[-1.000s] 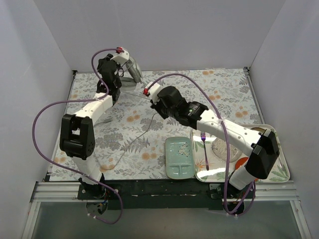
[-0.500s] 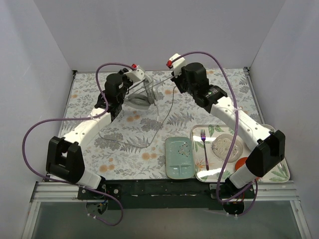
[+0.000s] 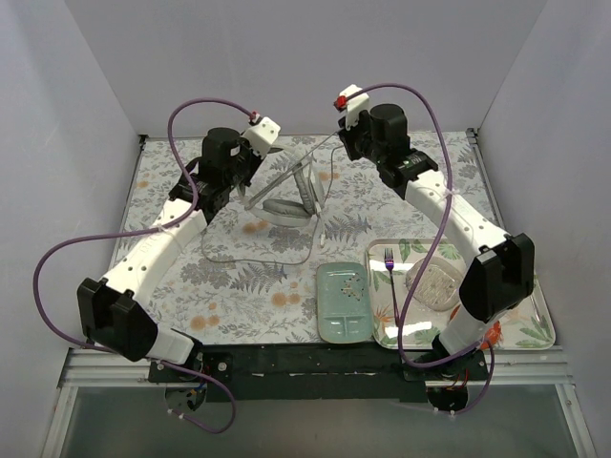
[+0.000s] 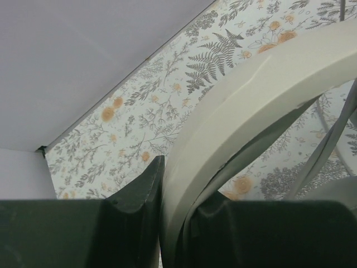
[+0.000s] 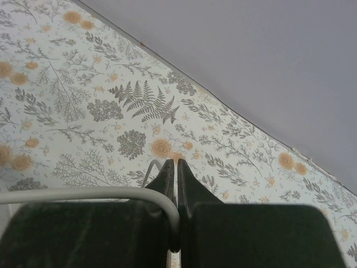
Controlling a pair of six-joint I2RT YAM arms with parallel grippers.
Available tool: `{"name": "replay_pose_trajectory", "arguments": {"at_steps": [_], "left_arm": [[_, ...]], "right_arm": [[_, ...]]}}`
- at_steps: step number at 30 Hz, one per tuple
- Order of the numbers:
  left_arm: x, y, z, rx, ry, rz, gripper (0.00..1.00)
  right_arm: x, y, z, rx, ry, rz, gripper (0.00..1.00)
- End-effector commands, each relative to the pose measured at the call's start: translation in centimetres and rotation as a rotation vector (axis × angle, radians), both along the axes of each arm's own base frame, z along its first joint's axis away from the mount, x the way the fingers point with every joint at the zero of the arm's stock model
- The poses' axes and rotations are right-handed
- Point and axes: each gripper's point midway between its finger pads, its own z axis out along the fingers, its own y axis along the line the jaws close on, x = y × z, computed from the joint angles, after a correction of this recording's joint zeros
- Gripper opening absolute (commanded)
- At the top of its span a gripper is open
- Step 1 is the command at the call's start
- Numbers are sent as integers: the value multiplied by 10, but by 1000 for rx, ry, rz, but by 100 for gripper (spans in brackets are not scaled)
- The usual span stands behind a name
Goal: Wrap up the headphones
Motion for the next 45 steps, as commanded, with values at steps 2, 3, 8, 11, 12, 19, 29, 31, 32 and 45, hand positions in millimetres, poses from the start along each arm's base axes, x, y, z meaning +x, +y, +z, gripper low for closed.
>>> {"name": "replay_pose_trajectory", "arguments": {"at_steps": [2, 3, 8, 11, 12, 19, 29, 31, 32, 45], "left_arm": [[-31, 5, 7, -73, 121, -11, 0], [-33, 4, 12, -91, 118, -12, 0], [-51, -17, 57, -239, 119, -99, 0], [-64, -31, 92, -355, 128, -149, 0], [-68, -36, 102, -382, 131, -173, 0], [-88, -53, 166, -536, 115, -260, 0], [-86, -44, 243, -692, -42, -203, 0], [-91, -38, 268, -746, -112, -198, 0], [-91, -36, 275, -760, -130, -190, 0], [-82, -11, 332, -878, -297, -71, 0]], "right_arm": [[17, -40, 64, 184, -177, -92, 1], [17, -40, 63, 192, -174, -85, 1], [2, -14, 55, 242, -158, 122, 1], [-9, 10, 46, 307, -115, 257, 7], [-11, 17, 49, 338, -128, 288, 10], [-25, 75, 34, 520, -88, 426, 29], [-25, 146, -8, 597, 36, 466, 41], [-23, 155, -30, 597, 80, 450, 42], [-23, 158, -38, 598, 98, 447, 42], [-25, 194, -137, 576, 336, 404, 43]]}}
